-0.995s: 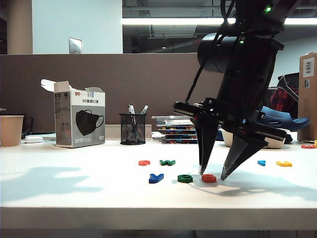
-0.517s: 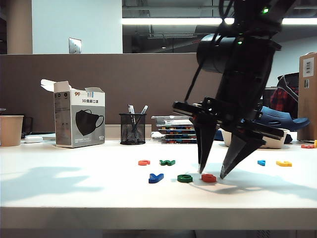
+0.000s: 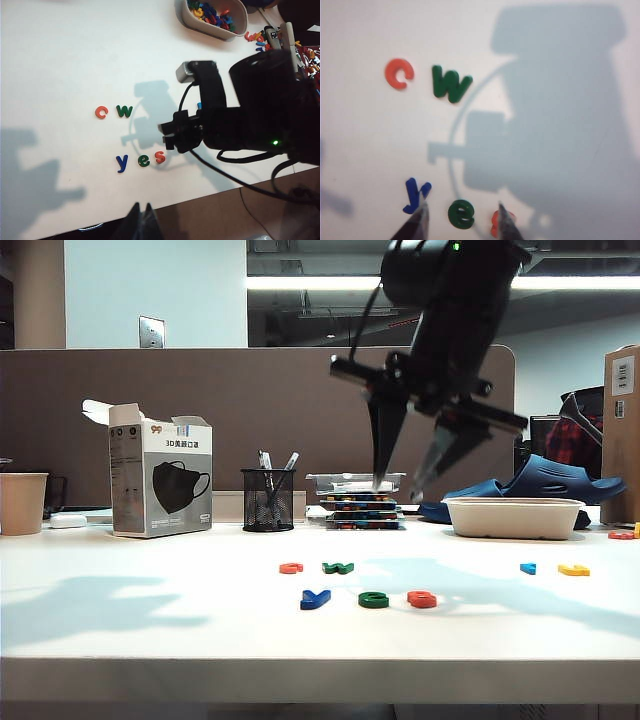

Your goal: Select the appropriate letters from the row of letter magnets placed on the table to arrange into the word "yes".

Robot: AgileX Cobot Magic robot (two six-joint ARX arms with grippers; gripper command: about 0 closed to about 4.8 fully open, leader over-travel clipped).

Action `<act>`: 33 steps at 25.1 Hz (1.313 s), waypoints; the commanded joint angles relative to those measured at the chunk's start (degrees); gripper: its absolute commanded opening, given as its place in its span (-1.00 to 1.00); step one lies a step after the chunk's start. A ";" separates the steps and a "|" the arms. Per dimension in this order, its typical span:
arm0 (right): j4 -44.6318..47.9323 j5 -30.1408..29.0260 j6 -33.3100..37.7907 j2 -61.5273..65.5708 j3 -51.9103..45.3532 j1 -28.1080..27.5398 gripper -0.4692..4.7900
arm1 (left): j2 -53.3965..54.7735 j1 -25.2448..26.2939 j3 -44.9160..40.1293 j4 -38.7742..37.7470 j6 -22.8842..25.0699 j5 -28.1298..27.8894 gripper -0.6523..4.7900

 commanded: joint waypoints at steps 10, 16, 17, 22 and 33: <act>-10.78 3.58 -8.85 -0.37 16.87 -4.46 -0.83 | -0.22 -0.02 0.20 0.44 -0.13 -0.24 -0.78; -16.06 8.07 -13.75 -0.61 26.34 -8.41 -0.84 | -0.22 -0.02 0.20 0.42 -0.13 -0.24 -0.78; -17.09 8.94 -14.43 -1.14 28.26 -9.79 -0.84 | -0.22 -0.02 0.20 0.42 -0.13 -0.24 -0.78; -16.94 9.16 -16.52 -6.54 29.51 -15.50 -0.83 | -0.22 -0.02 0.20 0.42 -0.13 -0.24 -0.78; -17.84 8.35 -18.67 -17.92 29.46 -30.32 -0.84 | -0.22 -0.02 0.20 0.44 -0.13 -0.26 -0.78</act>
